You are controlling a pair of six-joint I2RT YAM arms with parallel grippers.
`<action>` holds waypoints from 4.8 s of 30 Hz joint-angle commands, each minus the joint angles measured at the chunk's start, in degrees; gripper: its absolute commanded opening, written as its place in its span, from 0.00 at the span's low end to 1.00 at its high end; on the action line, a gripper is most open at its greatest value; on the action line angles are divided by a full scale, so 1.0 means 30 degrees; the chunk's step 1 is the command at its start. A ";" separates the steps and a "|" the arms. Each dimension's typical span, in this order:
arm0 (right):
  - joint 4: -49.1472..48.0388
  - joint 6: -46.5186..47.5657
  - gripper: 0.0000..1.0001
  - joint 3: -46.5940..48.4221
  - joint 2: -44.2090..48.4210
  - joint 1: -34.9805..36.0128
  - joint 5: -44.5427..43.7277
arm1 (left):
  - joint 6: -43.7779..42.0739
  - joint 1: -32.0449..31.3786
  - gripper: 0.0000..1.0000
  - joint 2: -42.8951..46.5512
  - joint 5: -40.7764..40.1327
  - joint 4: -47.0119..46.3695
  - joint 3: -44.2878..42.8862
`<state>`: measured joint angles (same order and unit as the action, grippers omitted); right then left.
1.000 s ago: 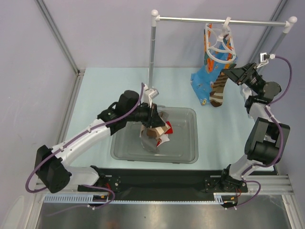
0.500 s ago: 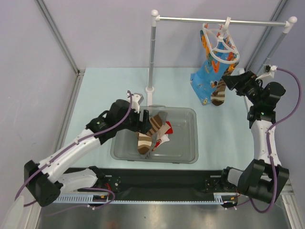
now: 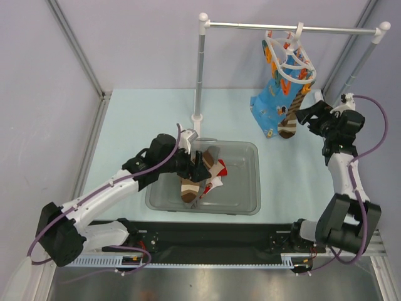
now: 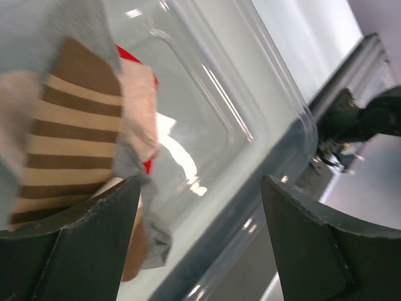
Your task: Remove the socks clipped to the hanger
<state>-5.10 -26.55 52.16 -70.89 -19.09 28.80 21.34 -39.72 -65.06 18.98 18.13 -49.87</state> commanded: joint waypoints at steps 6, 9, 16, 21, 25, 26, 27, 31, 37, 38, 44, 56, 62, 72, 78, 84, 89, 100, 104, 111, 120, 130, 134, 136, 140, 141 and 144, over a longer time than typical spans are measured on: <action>-0.5120 0.2637 0.87 -0.0336 -0.4371 0.1091 0.0273 | 0.1093 0.0175 0.81 -0.0492 0.2989 -0.1945 -0.0045; -0.7545 0.2754 0.87 -0.0717 -0.5311 0.0741 0.1472 | 0.0738 0.0175 0.81 -0.0317 0.2813 -0.1298 -0.0691; -0.9079 0.2842 0.88 0.0278 -0.8183 0.0446 0.3173 | 0.1468 0.0175 0.81 0.0270 0.3425 -0.2525 -0.0137; -1.0514 0.2054 0.76 0.0279 -0.8596 0.0446 0.4344 | 0.2230 0.0146 0.78 -0.0462 0.4394 -0.3347 0.0333; -0.9844 0.1934 0.28 -0.0129 -0.7427 0.0767 0.4378 | 0.2523 0.0146 0.77 -0.0551 0.4454 -0.3728 0.0362; -0.8740 0.1963 0.22 -0.0160 -0.7018 0.1087 0.3999 | 0.2582 0.0146 0.77 -0.0493 0.4454 -0.3961 0.0449; -0.7916 0.1964 0.16 -0.0103 -0.6230 0.1236 0.3589 | 0.2757 0.0146 0.77 -0.0492 0.4483 -0.4166 0.0479; -0.4690 0.1292 0.00 -0.0247 -0.3860 0.1968 0.2649 | 0.3285 0.0087 0.76 -0.0725 0.4745 -0.4900 0.0626; -0.1906 0.0501 0.00 -0.1069 0.0452 0.2702 0.1918 | 0.3462 -0.0176 0.75 -0.0639 0.4718 -0.5281 0.0333; -0.1177 0.0122 0.00 -0.1011 0.1588 0.2702 0.1770 | 0.3433 -0.0176 0.75 -0.0609 0.4659 -0.5340 0.0246; -0.0259 -0.1929 0.00 -0.0863 0.4351 0.2906 0.2352 | 0.3520 -0.0615 0.75 -0.1018 0.4075 -0.5836 -0.0660; 0.0559 -0.4918 0.00 -0.1509 0.7516 0.5250 0.2706 | 0.1531 -0.2021 0.82 -0.3888 0.1847 -0.8181 -0.4699; -0.1280 -0.7348 0.00 -0.2268 0.8307 0.5456 0.2648 | 0.0858 -0.2636 0.84 -0.6139 0.1378 -0.9470 -0.6868; -0.3892 -1.0222 0.00 -0.3968 0.9099 0.5749 0.1741 | -0.0171 -0.3719 0.86 -0.9571 0.1788 -0.9354 -1.0212; -0.4100 -1.0692 0.00 -0.4495 0.9129 0.5954 0.1242 | -0.0113 -0.4101 0.79 -1.0686 0.1583 -0.8827 -1.1268; -0.3925 -1.0724 0.00 -0.4849 0.9247 0.6041 0.1212 | 0.0151 -0.4102 0.32 -1.1303 0.2168 -0.8593 -1.1561; -0.0504 -0.8588 0.23 -0.3358 0.8896 0.6042 0.0601 | 0.0123 -0.4044 0.00 -1.0427 0.1877 -0.8066 -1.1152; 0.9894 -0.1409 0.64 0.3994 0.6408 0.6012 -0.3998 | 0.1792 -0.1876 0.00 -0.8083 0.3019 -0.9618 -0.7932; 1.1601 0.0288 0.67 0.7126 0.5001 0.5925 -0.6808 | 0.1646 -0.1320 0.00 -0.7465 0.3018 -0.9589 -0.7548; 0.8212 -0.0875 0.65 0.6904 0.3241 0.1271 -0.1079 | 0.1235 -0.1143 0.00 -0.6850 0.1554 -0.8037 -0.7402; 0.4193 0.1287 0.64 0.6403 0.1687 0.1354 0.1505 | 0.1498 -0.1143 0.00 -0.6147 0.1494 -0.7420 -0.7314; 0.0795 0.2228 0.66 0.5670 0.0928 0.2613 0.1563 | 0.2435 -0.1172 0.00 -0.5590 0.2402 -0.8064 -0.6581; -0.0756 0.1556 0.67 0.5290 0.0458 0.2994 0.2031 | 0.2436 -0.1260 0.00 -0.5560 0.2637 -0.8094 -0.6523; -0.1665 0.1407 0.68 0.4910 0.0340 0.3083 0.1886 | 0.2436 -0.1290 0.00 -0.5531 0.2696 -0.8094 -0.6377; -0.2750 0.1524 0.61 0.4586 -0.0156 0.3112 0.1739 | 0.2582 -0.1465 0.00 -0.5414 0.2842 -0.8620 -0.5791; -0.2926 0.1582 0.59 0.4585 -0.0245 0.3112 0.1739 | 0.2612 -0.1523 0.00 -0.5327 0.2813 -0.8709 -0.5703; -0.3568 0.1437 0.54 0.4498 -0.0566 0.3112 0.1914 | 0.2787 -0.1670 0.00 -0.5326 0.2842 -0.9031 -0.5293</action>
<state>-9.37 -22.35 65.58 -72.05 -9.96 33.78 28.56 -43.97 -83.48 26.15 -5.54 -66.67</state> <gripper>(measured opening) 0.551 0.017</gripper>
